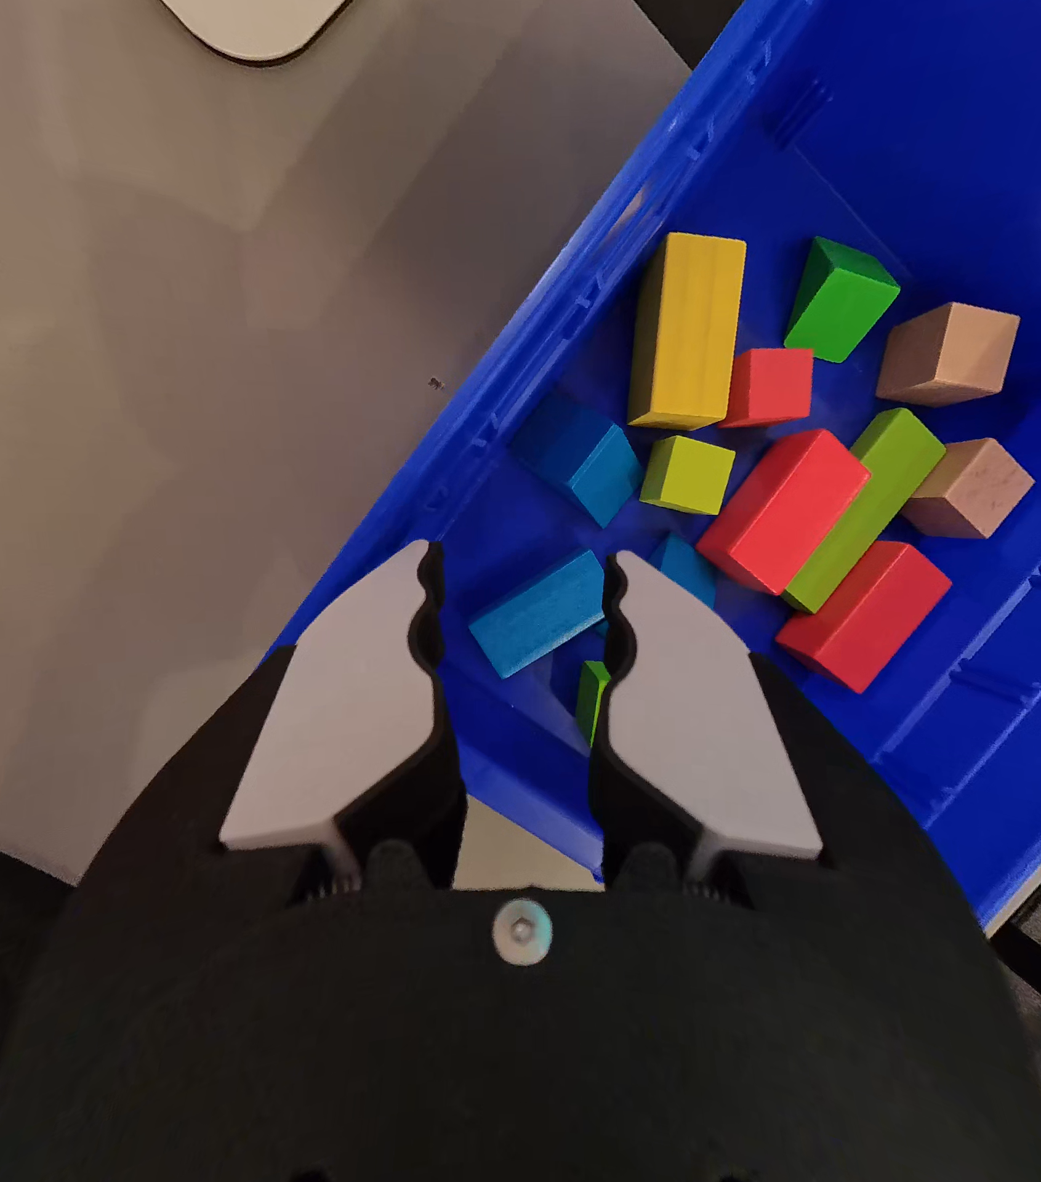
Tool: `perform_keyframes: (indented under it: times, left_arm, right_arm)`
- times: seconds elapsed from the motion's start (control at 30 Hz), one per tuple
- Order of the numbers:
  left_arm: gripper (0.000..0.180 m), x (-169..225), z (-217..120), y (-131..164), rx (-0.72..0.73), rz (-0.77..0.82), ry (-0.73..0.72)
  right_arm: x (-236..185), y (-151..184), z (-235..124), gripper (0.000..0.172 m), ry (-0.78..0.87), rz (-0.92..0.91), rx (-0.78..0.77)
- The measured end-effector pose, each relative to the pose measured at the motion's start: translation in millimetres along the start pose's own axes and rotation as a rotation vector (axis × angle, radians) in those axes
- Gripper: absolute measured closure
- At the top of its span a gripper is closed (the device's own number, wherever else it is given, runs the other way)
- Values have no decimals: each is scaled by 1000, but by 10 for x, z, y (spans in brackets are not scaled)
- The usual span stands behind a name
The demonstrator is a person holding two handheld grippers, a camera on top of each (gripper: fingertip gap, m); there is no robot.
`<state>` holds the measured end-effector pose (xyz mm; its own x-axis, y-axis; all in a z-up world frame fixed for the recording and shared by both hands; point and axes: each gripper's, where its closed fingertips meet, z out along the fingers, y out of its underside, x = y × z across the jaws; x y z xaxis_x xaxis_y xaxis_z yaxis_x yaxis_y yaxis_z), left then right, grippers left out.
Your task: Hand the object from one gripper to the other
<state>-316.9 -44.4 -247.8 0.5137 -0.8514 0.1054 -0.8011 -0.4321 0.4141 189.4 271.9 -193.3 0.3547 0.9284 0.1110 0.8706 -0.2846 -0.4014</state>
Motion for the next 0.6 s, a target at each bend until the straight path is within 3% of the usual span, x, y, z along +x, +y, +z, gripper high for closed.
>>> perform_keyframes:
  times: [0.17,0.33,0.47,0.6]
  left_arm:
    - [153,40,-2,-12,3,-80,75]
    - [160,-172,-221,-212,256,-197,-7]
    - [141,-184,-165,-177,230,-158,-51]
    - [135,-259,-101,-184,168,-99,-122]
  right_arm:
    - [-10,-24,-43,128,-3,-4,35]
    - [-60,-11,-62,128,-9,-11,52]
    - [-95,8,-90,129,-12,-22,55]
    - [-102,3,-112,129,-9,-27,61]
